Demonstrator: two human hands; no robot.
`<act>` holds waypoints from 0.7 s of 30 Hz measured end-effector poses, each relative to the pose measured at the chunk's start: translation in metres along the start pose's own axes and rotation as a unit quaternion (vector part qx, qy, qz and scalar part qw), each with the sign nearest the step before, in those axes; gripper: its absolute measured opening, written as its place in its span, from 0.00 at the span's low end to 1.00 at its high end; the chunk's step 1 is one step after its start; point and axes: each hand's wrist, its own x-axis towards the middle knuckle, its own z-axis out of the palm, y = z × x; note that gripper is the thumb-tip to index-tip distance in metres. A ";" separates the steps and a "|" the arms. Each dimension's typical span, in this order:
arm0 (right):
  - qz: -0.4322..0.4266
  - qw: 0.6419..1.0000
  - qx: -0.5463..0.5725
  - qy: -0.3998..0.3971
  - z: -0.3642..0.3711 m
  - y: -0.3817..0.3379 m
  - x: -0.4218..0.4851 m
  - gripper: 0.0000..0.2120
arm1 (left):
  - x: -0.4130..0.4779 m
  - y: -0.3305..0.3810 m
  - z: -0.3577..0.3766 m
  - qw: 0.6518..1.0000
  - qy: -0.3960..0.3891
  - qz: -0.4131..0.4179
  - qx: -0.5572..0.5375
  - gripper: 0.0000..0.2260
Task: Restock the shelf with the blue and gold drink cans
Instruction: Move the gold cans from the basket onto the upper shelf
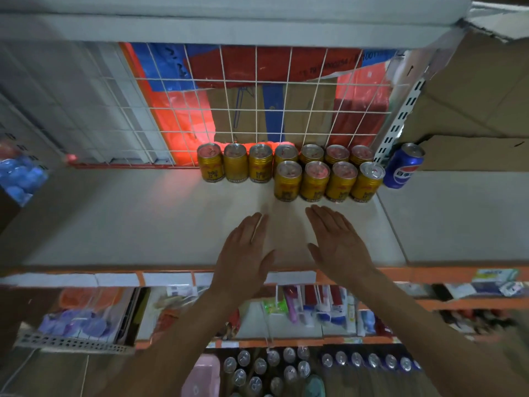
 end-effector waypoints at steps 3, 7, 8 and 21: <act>-0.006 1.000 0.020 -0.019 0.002 -0.030 -0.027 0.37 | -0.039 -0.010 0.000 1.000 -0.015 0.002 0.006 0.28; -0.014 0.998 0.045 -0.030 0.007 -0.072 -0.058 0.35 | -0.089 -0.018 0.000 1.000 -0.005 -0.001 0.003 0.25; -0.017 0.998 0.053 -0.039 0.008 -0.081 -0.066 0.34 | -0.101 -0.016 -0.001 1.000 -0.002 0.000 0.003 0.25; -0.051 0.986 0.075 -0.137 0.028 -0.101 -0.171 0.38 | -0.223 0.036 0.025 0.989 -0.074 -0.130 0.004 0.26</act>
